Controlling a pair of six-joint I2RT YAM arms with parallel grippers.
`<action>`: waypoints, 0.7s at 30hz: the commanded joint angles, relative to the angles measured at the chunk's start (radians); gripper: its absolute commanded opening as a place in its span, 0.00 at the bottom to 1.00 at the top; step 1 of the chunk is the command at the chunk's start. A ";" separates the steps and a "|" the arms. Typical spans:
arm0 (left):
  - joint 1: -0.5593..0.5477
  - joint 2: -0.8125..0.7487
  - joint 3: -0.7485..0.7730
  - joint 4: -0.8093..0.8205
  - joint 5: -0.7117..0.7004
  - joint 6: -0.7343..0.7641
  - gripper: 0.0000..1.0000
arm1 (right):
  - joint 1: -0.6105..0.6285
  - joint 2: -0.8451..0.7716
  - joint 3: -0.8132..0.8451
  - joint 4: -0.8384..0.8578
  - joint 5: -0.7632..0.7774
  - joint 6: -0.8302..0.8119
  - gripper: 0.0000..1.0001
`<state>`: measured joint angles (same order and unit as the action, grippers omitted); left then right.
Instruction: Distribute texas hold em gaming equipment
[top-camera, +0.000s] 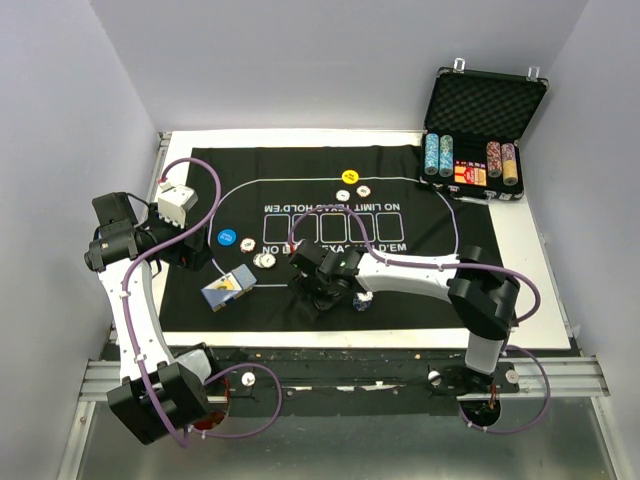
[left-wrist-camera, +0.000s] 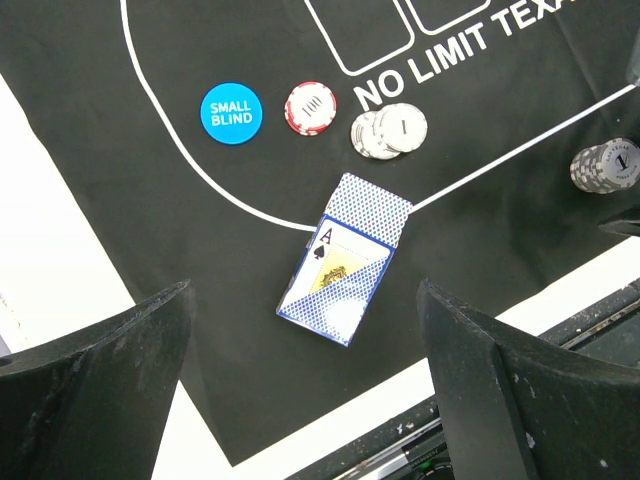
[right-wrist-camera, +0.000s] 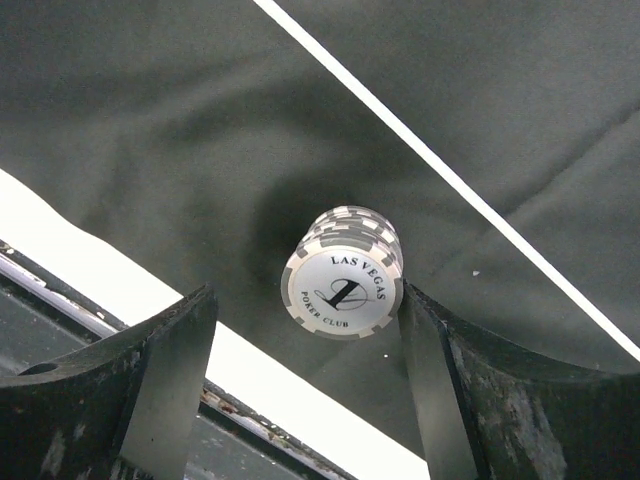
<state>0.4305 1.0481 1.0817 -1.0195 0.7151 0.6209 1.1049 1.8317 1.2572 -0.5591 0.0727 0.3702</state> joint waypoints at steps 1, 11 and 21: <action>0.007 -0.020 0.000 -0.001 0.001 0.003 0.99 | 0.004 0.032 -0.010 0.021 0.019 0.012 0.79; 0.008 -0.022 0.004 0.002 0.000 0.000 0.99 | 0.003 0.041 -0.002 0.021 0.042 0.006 0.62; 0.008 -0.022 0.012 0.001 -0.002 -0.001 0.99 | 0.004 0.014 0.007 0.008 0.104 -0.004 0.47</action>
<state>0.4309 1.0451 1.0817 -1.0191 0.7151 0.6201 1.1049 1.8553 1.2568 -0.5537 0.1165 0.3687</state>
